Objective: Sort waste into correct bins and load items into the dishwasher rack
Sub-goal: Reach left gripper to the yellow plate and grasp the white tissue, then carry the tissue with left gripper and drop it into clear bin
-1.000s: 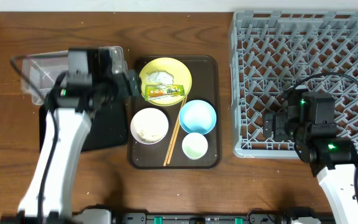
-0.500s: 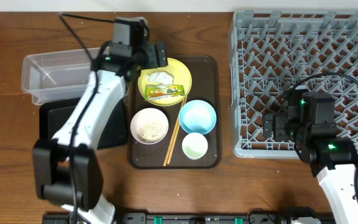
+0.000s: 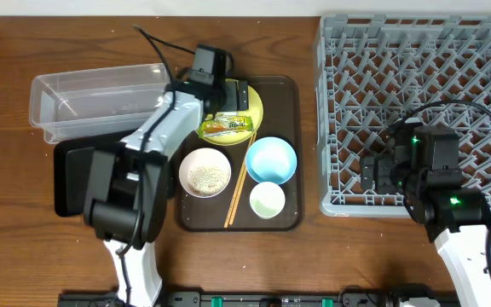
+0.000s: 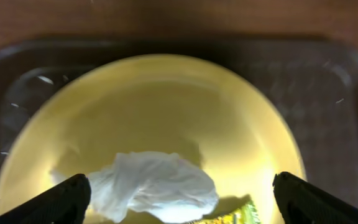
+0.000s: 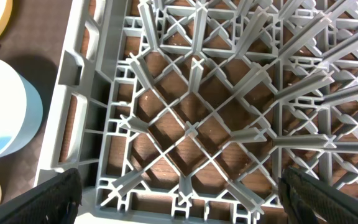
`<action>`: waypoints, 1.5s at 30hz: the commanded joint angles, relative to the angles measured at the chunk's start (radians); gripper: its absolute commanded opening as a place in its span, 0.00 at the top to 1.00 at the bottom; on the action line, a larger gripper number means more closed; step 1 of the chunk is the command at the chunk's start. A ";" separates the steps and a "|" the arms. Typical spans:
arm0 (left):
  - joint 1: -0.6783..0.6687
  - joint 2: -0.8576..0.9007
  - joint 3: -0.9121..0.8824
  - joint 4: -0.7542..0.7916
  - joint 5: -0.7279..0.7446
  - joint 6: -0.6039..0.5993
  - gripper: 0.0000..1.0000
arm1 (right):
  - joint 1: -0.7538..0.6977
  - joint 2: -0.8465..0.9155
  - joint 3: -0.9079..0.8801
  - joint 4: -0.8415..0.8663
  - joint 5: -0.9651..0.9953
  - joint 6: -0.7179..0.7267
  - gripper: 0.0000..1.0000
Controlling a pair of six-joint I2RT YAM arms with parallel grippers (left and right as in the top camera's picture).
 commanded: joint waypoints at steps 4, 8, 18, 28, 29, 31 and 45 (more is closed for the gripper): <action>0.001 0.055 0.016 -0.014 -0.032 0.014 0.09 | 0.002 -0.006 0.024 -0.004 -0.007 0.011 0.01; 0.001 0.068 0.005 -0.014 -0.046 0.014 0.25 | 0.002 -0.006 0.024 -0.005 -0.007 0.011 0.01; 0.001 0.051 0.008 -0.002 -0.046 0.014 0.89 | 0.002 -0.006 0.024 -0.012 -0.007 0.011 0.01; 0.024 -0.154 0.008 -0.063 -0.087 0.014 0.94 | 0.002 -0.006 0.024 -0.012 -0.007 0.011 0.01; 0.031 -0.179 0.008 -0.075 -0.105 0.014 0.94 | 0.002 -0.006 0.024 -0.011 -0.006 0.011 0.01; 0.050 -0.222 0.008 -0.097 -0.159 0.014 0.94 | 0.002 -0.006 0.024 -0.010 -0.006 0.010 0.01; 0.263 -0.230 -0.007 -0.185 -0.243 0.010 0.66 | 0.002 -0.006 0.024 -0.011 -0.006 0.011 0.01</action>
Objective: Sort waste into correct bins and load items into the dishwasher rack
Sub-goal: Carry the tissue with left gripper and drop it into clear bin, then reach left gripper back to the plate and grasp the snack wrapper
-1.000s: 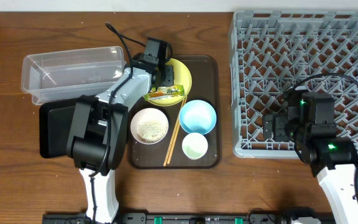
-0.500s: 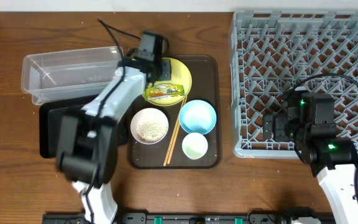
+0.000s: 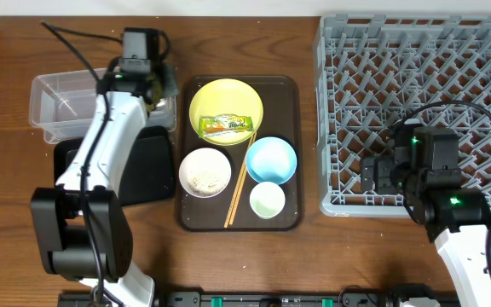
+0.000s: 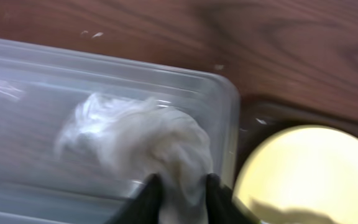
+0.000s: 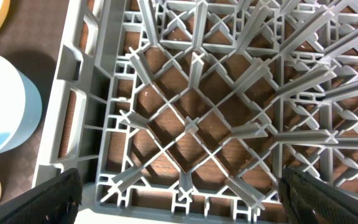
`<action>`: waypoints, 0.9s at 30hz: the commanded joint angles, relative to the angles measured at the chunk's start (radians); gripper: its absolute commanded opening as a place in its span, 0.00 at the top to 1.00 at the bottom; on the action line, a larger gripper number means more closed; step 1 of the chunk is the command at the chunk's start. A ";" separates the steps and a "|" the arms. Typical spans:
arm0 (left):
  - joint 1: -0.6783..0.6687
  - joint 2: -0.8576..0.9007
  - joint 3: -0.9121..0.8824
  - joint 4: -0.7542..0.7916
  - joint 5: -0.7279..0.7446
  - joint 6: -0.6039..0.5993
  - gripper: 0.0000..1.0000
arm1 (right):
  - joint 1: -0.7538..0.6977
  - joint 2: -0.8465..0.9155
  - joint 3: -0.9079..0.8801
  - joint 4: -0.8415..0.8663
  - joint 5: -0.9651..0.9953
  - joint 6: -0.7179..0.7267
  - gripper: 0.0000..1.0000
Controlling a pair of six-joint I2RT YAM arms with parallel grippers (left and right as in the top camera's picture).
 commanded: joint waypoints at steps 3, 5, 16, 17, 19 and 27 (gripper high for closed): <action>0.027 0.010 -0.006 -0.006 -0.024 0.004 0.48 | 0.002 -0.006 0.024 0.002 -0.006 0.011 0.01; 0.021 -0.002 -0.006 -0.007 -0.006 0.016 0.43 | 0.002 -0.006 0.024 0.001 -0.006 0.011 0.01; -0.133 -0.008 -0.007 -0.167 0.358 0.613 0.22 | 0.002 -0.006 0.024 0.002 -0.006 0.011 0.01; -0.147 0.002 -0.007 -0.185 0.358 0.647 0.22 | 0.002 -0.006 0.024 0.002 -0.006 0.011 0.01; -0.172 0.022 -0.011 -0.207 0.358 0.707 0.22 | 0.002 -0.006 0.024 0.002 -0.006 0.011 0.01; -0.229 0.119 -0.014 -0.197 0.298 0.817 0.22 | 0.002 -0.006 0.024 -0.004 -0.006 0.011 0.01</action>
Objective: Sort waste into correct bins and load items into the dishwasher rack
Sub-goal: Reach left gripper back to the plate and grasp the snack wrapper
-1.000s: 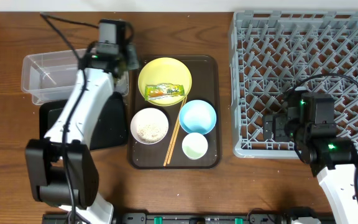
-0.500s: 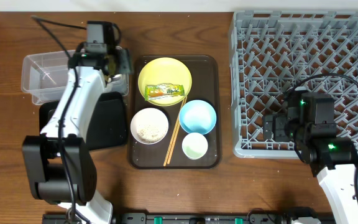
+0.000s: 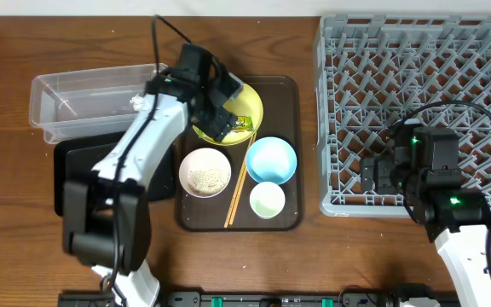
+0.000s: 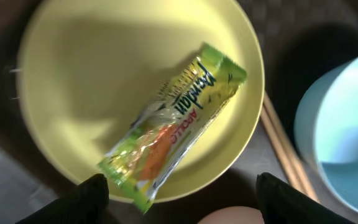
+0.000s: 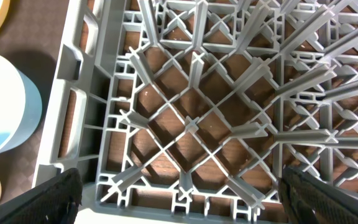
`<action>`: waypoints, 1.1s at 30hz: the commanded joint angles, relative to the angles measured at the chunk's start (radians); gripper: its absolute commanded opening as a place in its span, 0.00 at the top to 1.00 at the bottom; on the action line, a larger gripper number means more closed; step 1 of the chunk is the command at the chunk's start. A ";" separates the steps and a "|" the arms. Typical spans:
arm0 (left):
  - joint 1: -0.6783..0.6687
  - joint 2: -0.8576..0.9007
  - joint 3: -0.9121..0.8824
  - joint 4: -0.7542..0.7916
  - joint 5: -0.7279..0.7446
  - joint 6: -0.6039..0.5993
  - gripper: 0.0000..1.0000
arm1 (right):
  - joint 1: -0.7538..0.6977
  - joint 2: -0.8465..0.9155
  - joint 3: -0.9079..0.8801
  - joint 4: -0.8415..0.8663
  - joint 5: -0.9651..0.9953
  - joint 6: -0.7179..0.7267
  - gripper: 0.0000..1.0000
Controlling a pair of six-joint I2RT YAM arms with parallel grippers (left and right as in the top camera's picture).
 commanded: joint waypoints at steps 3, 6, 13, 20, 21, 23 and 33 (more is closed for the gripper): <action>-0.018 0.071 -0.011 0.021 -0.076 0.086 0.22 | 0.002 -0.006 0.024 -0.001 -0.006 0.011 0.01; -0.018 0.095 -0.011 0.046 -0.083 0.085 0.22 | 0.002 -0.006 0.024 -0.001 -0.006 0.011 0.01; -0.018 0.129 -0.011 0.088 -0.087 0.086 0.21 | 0.002 -0.006 0.024 -0.002 -0.006 0.011 0.01; -0.018 0.154 -0.011 0.093 -0.087 0.086 0.21 | 0.002 -0.006 0.024 -0.002 -0.006 0.011 0.01; -0.018 0.158 -0.011 0.097 -0.087 0.086 0.21 | 0.002 -0.006 0.024 -0.002 -0.006 0.011 0.01; -0.018 0.168 -0.011 0.107 -0.088 0.086 0.21 | 0.002 -0.006 0.024 -0.002 -0.006 0.011 0.01; -0.018 0.229 -0.011 0.129 -0.131 0.074 0.23 | 0.002 -0.006 0.024 -0.006 -0.006 0.011 0.01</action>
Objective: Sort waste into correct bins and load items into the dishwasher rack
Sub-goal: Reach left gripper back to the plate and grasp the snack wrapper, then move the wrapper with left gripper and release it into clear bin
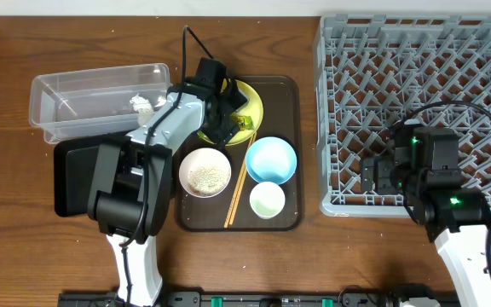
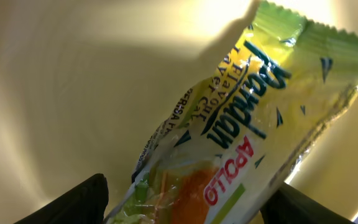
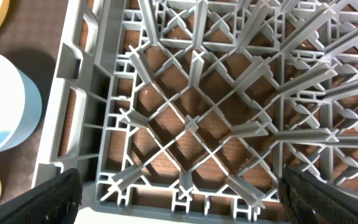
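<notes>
A green and yellow snack wrapper point(image 2: 229, 143) lies on the yellow plate point(image 1: 252, 98) at the back of the brown tray point(image 1: 290, 94). My left gripper point(image 2: 185, 211) is open and low over the plate, one finger on each side of the wrapper. A crumpled white tissue point(image 1: 141, 104) lies in the clear bin point(image 1: 83, 94). On the tray stand a white bowl of rice point(image 1: 205, 171), a blue bowl point(image 1: 271, 159), a small cup point(image 1: 268, 200) and chopsticks point(image 1: 239, 189). My right gripper point(image 3: 191, 205) hangs open and empty over the front left corner of the grey dishwasher rack point(image 1: 416, 85).
A black bin point(image 1: 75, 175) lies in front of the clear bin, left of the tray. The rack's left wall point(image 3: 73, 118) stands between my right gripper and the blue bowl point(image 3: 2, 112). My left arm reaches across the black bin and the tray's left edge.
My left gripper was open above the plate with the whole wrapper in view. It is now much lower, close over the wrapper with its fingers astride it. The right arm has not moved.
My left gripper was open over a crumpled tissue on the yellow plate. Then it was shut on the tissue over the clear bin. Then the tissue lay in the bin and the gripper was open above the wrapper, where it now sits low.
</notes>
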`<action>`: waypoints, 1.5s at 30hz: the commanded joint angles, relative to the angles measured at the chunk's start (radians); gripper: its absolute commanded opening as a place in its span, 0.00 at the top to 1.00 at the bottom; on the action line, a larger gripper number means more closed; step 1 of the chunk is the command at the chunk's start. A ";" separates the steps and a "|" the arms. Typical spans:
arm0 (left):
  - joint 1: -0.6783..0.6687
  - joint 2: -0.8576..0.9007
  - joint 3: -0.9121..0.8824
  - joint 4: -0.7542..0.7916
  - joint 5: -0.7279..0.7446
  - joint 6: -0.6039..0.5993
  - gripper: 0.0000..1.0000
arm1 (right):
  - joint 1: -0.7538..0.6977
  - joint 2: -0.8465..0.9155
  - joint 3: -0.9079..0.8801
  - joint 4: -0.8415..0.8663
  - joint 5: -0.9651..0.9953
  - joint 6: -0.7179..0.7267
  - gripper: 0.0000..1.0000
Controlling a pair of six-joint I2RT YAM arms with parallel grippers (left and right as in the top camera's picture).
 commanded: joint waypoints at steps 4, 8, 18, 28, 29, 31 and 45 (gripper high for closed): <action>0.000 0.032 -0.007 0.001 -0.025 -0.005 0.45 | 0.002 -0.006 0.024 -0.006 -0.006 0.011 0.01; 0.000 0.016 -0.002 0.002 -0.053 -0.005 0.80 | 0.002 -0.006 0.024 -0.007 -0.006 0.011 0.01; 0.010 -0.168 0.012 0.005 -0.096 -0.114 0.94 | 0.002 -0.006 0.024 -0.010 -0.006 0.011 0.01; 0.202 -0.338 0.012 0.031 -0.096 -0.421 0.94 | 0.002 -0.006 0.024 -0.011 -0.006 0.011 0.01; 0.235 -0.330 0.012 0.032 -0.096 -0.465 0.94 | 0.002 -0.006 0.024 -0.011 -0.006 0.011 0.01; 0.289 -0.314 0.012 0.037 -0.095 -0.537 0.93 | 0.002 -0.006 0.024 -0.011 -0.006 0.011 0.01; 0.411 -0.329 0.015 0.042 -0.083 -0.676 0.34 | 0.002 -0.006 0.024 -0.013 -0.006 0.011 0.01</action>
